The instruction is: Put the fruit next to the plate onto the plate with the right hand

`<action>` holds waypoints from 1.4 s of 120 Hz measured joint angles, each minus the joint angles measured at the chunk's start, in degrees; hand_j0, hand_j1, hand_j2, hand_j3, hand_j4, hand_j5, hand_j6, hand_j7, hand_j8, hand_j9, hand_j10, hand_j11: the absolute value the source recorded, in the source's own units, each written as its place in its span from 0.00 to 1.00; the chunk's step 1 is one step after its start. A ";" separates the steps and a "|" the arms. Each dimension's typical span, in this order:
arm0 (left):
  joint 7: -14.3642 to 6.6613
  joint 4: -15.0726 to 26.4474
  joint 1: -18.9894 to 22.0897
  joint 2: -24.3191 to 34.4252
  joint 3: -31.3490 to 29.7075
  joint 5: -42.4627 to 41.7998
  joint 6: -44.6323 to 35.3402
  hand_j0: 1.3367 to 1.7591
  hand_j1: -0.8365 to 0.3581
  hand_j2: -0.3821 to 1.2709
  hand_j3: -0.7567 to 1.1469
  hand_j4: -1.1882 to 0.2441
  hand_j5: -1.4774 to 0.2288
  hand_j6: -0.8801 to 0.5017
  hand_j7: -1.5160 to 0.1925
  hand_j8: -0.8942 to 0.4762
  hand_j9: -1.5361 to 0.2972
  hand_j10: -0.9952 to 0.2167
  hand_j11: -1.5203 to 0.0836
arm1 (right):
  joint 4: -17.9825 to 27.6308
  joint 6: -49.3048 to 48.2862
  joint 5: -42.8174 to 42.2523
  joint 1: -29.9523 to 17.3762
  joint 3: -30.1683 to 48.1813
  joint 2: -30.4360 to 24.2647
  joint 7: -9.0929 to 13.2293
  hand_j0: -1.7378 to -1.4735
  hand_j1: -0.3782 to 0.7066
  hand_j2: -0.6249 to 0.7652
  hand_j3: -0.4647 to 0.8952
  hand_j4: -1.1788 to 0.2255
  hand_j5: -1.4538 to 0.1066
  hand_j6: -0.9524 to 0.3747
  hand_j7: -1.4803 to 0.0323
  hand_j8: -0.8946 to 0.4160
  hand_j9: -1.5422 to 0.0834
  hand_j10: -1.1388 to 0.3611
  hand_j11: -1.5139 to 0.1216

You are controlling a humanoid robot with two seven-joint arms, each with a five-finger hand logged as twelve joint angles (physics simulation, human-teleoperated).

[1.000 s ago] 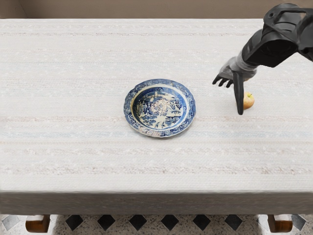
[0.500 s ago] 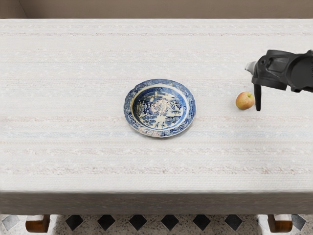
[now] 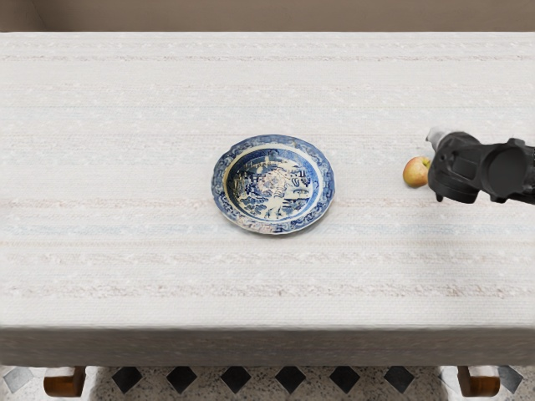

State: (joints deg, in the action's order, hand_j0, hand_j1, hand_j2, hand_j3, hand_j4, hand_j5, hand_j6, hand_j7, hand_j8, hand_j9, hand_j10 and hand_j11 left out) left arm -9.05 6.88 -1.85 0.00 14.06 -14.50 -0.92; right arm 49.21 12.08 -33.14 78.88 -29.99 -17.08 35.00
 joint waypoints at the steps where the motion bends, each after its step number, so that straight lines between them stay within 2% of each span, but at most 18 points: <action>1: 0.00 0.00 0.00 0.00 0.00 0.00 0.00 0.76 0.99 0.23 0.40 0.83 0.87 0.64 0.89 0.65 0.84 0.82 0.95 | 0.00 0.10 -0.01 -0.04 0.00 0.02 0.00 0.30 0.21 0.43 0.34 0.72 0.79 0.59 0.84 0.55 0.82 0.65 0.79; 46: 0.00 -0.02 0.38 0.00 -0.09 0.00 0.00 0.76 0.99 0.23 0.40 0.83 0.87 0.64 0.89 0.65 0.84 0.82 0.95 | 0.17 1.22 -0.06 -0.08 0.08 2.06 0.00 0.30 0.30 0.42 0.34 0.66 0.73 0.53 0.77 0.49 0.75 0.59 0.73; 103: 0.00 -0.02 0.39 0.00 -0.09 0.00 0.01 0.76 0.99 0.23 0.40 0.83 0.87 0.64 0.89 0.65 0.84 0.82 0.95 | 0.78 1.32 0.19 -0.34 0.11 2.23 0.01 0.30 0.50 0.38 0.34 0.53 0.57 0.39 0.60 0.35 0.60 0.47 0.58; 121: 0.00 -0.02 0.35 0.00 -0.09 0.00 0.00 0.76 0.99 0.23 0.40 0.83 0.87 0.64 0.89 0.65 0.84 0.82 0.95 | 1.11 1.33 0.21 -0.29 0.07 2.21 0.09 0.32 0.58 0.40 0.34 0.47 0.50 0.41 0.58 0.29 0.54 0.42 0.52; 128: 0.01 -0.02 0.36 0.00 -0.08 0.01 0.01 0.76 0.99 0.23 0.40 0.83 0.87 0.64 0.89 0.65 0.84 0.82 0.95 | 1.45 1.32 0.24 -0.15 0.06 2.17 0.19 0.35 0.60 0.41 0.34 0.48 0.48 0.42 0.59 0.31 0.51 0.40 0.50; 142: 0.00 -0.02 0.36 0.00 -0.08 0.00 0.02 0.76 0.99 0.23 0.40 0.83 0.87 0.64 0.89 0.65 0.84 0.82 0.95 | 3.08 1.28 0.08 0.51 1.02 1.71 0.08 0.34 0.61 0.45 0.34 0.48 0.44 0.40 0.54 0.32 0.48 0.37 0.46; 168: 0.00 -0.02 0.35 0.00 -0.08 0.00 0.03 0.76 0.99 0.23 0.40 0.83 0.87 0.64 0.89 0.65 0.84 0.82 0.95 | 6.84 1.21 -0.15 2.10 2.55 -0.22 0.03 0.33 0.59 0.45 0.34 0.48 0.40 0.42 0.46 0.32 0.43 0.35 0.41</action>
State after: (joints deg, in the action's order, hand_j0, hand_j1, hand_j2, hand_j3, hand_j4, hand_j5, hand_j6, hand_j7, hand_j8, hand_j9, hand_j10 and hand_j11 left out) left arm -9.05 6.86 -1.49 0.00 13.98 -14.50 -0.89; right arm 56.05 13.29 -33.29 80.97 -27.44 -17.30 35.03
